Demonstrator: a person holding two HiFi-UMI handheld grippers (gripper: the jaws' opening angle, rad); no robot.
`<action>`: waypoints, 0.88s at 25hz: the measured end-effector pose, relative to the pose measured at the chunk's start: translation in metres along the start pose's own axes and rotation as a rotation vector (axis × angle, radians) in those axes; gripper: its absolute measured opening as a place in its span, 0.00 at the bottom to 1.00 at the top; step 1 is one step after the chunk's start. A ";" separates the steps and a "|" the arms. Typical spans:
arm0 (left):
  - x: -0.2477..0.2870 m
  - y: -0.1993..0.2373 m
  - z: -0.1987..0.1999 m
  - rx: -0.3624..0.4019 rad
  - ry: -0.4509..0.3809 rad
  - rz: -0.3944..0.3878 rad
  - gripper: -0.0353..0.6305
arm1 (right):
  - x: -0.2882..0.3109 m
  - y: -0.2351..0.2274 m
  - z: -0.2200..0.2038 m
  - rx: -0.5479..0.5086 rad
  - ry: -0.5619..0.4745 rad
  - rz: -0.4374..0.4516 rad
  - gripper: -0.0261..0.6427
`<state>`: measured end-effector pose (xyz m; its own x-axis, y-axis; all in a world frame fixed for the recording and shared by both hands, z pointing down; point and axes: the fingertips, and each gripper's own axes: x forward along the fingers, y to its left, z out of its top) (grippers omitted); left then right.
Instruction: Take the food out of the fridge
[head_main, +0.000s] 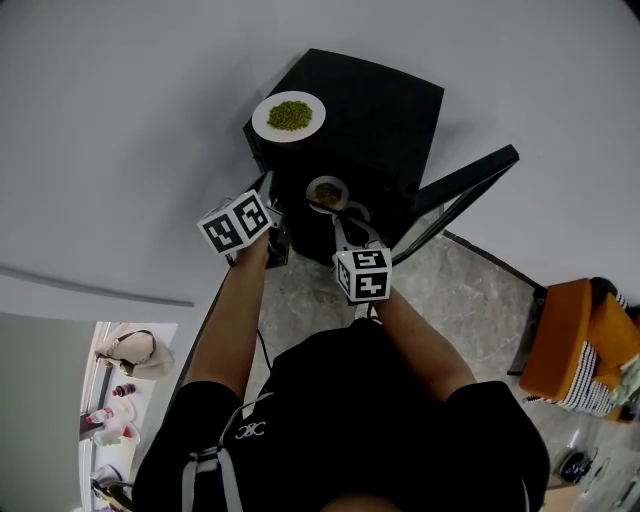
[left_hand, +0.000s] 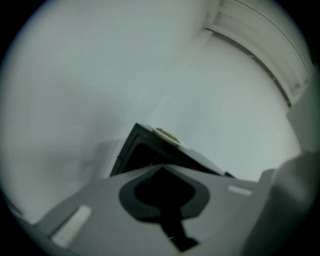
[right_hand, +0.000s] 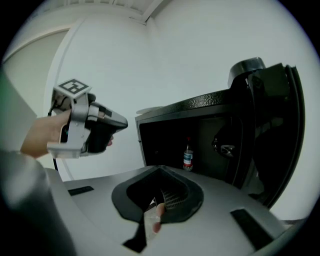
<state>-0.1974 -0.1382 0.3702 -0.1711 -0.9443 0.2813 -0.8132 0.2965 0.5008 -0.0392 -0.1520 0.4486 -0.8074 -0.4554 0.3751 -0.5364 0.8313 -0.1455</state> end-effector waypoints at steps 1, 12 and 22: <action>-0.004 -0.004 -0.008 0.080 0.008 0.003 0.05 | -0.001 0.001 0.003 0.005 -0.007 0.002 0.02; -0.058 -0.040 -0.057 0.479 -0.040 -0.016 0.05 | -0.021 0.030 0.020 -0.044 -0.077 -0.003 0.03; -0.070 -0.029 -0.083 0.387 0.001 -0.038 0.05 | -0.027 0.037 0.004 -0.036 -0.058 -0.018 0.02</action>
<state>-0.1156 -0.0691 0.4035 -0.1362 -0.9534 0.2691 -0.9688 0.1850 0.1649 -0.0386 -0.1099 0.4297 -0.8113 -0.4869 0.3236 -0.5424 0.8334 -0.1061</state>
